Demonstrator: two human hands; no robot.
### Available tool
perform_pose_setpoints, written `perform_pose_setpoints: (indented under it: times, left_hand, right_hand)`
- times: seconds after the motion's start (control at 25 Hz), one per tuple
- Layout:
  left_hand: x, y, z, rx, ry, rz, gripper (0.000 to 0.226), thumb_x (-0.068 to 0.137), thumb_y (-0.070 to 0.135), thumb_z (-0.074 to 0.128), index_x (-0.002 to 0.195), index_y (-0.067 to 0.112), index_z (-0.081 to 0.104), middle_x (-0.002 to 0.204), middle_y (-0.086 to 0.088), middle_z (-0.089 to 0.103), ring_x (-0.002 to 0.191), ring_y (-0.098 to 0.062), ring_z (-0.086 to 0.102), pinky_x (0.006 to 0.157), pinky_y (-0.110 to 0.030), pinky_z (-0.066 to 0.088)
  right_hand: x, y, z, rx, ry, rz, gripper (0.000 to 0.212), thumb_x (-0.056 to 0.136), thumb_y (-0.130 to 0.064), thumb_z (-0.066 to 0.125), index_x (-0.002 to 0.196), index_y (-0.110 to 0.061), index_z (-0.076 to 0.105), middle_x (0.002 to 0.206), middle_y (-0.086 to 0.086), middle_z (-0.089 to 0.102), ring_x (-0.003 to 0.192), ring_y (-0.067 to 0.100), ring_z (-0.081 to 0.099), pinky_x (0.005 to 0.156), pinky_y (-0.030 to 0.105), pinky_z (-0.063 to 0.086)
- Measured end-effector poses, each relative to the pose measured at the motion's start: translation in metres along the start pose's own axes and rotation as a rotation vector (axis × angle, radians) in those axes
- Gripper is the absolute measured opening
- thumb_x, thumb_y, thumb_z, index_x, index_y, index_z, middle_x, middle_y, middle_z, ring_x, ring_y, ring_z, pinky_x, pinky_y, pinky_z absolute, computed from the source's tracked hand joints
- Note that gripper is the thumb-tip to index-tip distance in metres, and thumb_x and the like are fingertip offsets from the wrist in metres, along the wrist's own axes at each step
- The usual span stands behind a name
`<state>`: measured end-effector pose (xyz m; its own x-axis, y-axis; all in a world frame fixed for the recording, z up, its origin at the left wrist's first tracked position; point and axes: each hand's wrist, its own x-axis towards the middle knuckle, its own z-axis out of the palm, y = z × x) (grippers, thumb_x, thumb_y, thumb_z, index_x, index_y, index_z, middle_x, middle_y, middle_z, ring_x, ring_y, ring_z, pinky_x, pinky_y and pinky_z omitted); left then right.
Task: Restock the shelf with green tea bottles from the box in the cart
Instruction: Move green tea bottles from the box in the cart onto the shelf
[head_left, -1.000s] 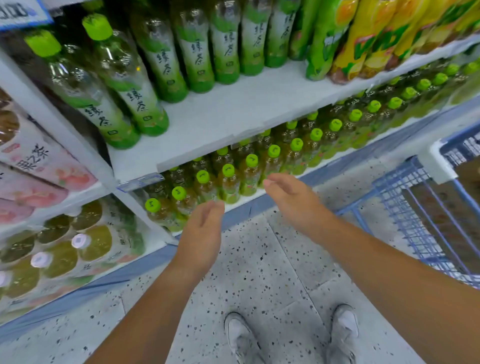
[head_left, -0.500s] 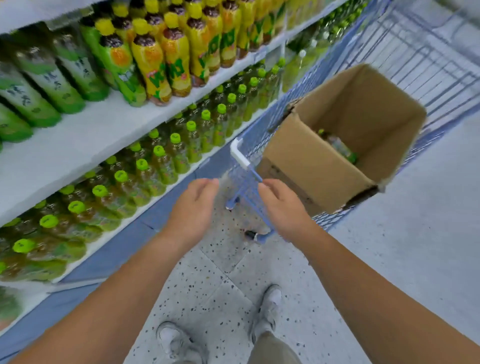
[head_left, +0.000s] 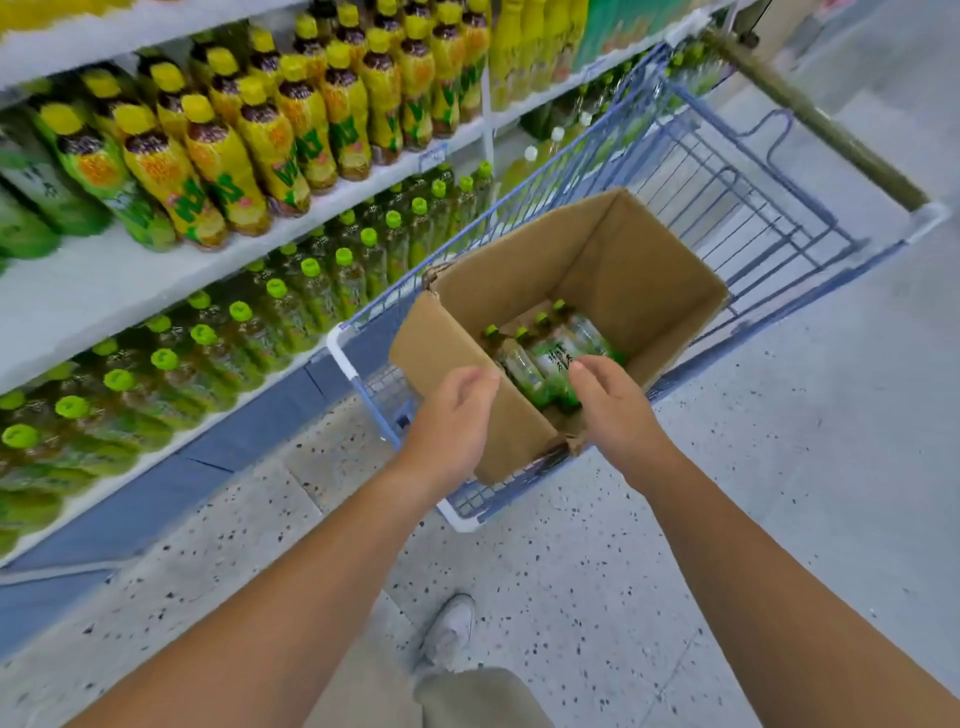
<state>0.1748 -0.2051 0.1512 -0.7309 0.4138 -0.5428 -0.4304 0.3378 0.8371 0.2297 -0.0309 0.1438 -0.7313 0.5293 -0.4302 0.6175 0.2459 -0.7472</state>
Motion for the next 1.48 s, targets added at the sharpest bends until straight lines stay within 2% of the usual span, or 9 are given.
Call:
perform_pose_setpoints:
  times: [0.24,0.36,0.52,0.64,0.8,1.04,1.16,1.36,1.48]
  left_hand:
    - [0.045,0.004,0.042,-0.022,-0.065,-0.057,0.052,0.104,0.049,0.037,0.149,0.023,0.04,0.146,0.007,0.048,0.118,-0.004,0.045,0.095,-0.025,0.033]
    - [0.075,0.0,0.058,-0.043,-0.103,-0.111,0.05,0.104,0.049,0.038,0.144,0.02,0.043,0.123,0.011,0.058,0.106,-0.003,0.055,0.092,-0.027,0.044]
    - [0.123,0.014,0.075,-0.066,-0.083,-0.183,0.046,0.102,0.049,0.04,0.135,0.018,0.048,0.1,0.008,0.059,0.099,-0.012,0.059,0.102,-0.047,0.048]
    - [0.158,0.037,0.089,-0.027,-0.077,-0.202,0.042,0.1,0.051,0.038,0.113,0.015,0.055,0.101,-0.005,0.06,0.099,-0.023,0.061,0.097,-0.05,0.047]
    - [0.219,0.029,0.116,0.121,-0.063,-0.286,0.079,0.098,0.059,0.03,0.132,-0.01,0.046,0.129,-0.035,0.053,0.105,-0.048,0.054,0.082,-0.044,0.049]
    - [0.301,-0.034,0.155,0.031,0.047,-0.624,0.087,0.094,0.065,0.028,0.146,-0.005,0.037,0.146,-0.029,0.043,0.126,-0.049,0.05,0.098,-0.049,0.045]
    - [0.339,-0.068,0.176,0.017,0.126,-0.678,0.088,0.09,0.066,0.036,0.145,-0.002,0.04,0.142,-0.025,0.052,0.122,-0.047,0.054,0.098,-0.05,0.046]
    - [0.389,-0.116,0.199,0.101,0.311,-0.787,0.059,0.092,0.037,0.062,0.137,0.004,0.042,0.122,-0.017,0.063,0.106,-0.036,0.064,0.077,-0.038,0.05]
    - [0.407,-0.131,0.211,0.159,0.374,-0.795,0.05,0.089,0.033,0.067,0.127,0.005,0.049,0.113,-0.013,0.065,0.1,-0.032,0.066,0.081,-0.038,0.056]
  right_hand:
    - [0.064,0.022,-0.031,-0.037,-0.065,0.086,0.047,0.098,-0.047,0.049,0.14,-0.027,0.052,0.134,-0.008,0.058,0.125,0.012,0.053,0.111,0.043,0.041]
    - [0.098,0.034,-0.036,-0.097,-0.076,0.145,0.047,0.097,-0.048,0.049,0.139,-0.027,0.052,0.132,-0.008,0.06,0.124,0.012,0.055,0.111,0.042,0.041]
    - [0.15,0.038,-0.041,-0.198,-0.112,0.158,0.046,0.101,-0.043,0.047,0.141,-0.021,0.052,0.125,-0.005,0.058,0.116,0.011,0.053,0.1,0.031,0.039]
    - [0.189,0.046,-0.047,-0.3,-0.174,0.182,0.049,0.101,-0.043,0.047,0.142,-0.016,0.05,0.131,0.002,0.058,0.115,0.014,0.051,0.098,0.029,0.036]
    - [0.248,0.06,-0.049,-0.393,-0.252,0.198,0.053,0.1,-0.046,0.045,0.142,-0.014,0.051,0.138,0.007,0.058,0.126,0.023,0.052,0.107,0.037,0.038]
    - [0.344,0.099,-0.041,-0.622,-0.508,0.188,0.057,0.101,-0.047,0.04,0.148,-0.015,0.044,0.138,0.009,0.056,0.128,0.029,0.051,0.098,0.033,0.038]
    - [0.391,0.12,-0.036,-0.754,-0.599,0.144,0.054,0.102,-0.043,0.041,0.147,-0.013,0.043,0.119,0.01,0.06,0.115,0.031,0.057,0.086,0.031,0.04]
    - [0.449,0.17,-0.016,-0.822,-0.63,0.146,0.042,0.098,-0.042,0.05,0.123,-0.008,0.054,0.098,0.01,0.06,0.083,0.027,0.054,0.071,0.03,0.038]
    - [0.459,0.202,-0.002,-0.824,-0.654,0.218,0.043,0.093,-0.039,0.059,0.12,-0.008,0.049,0.107,0.011,0.061,0.096,0.03,0.06,0.079,0.035,0.047]
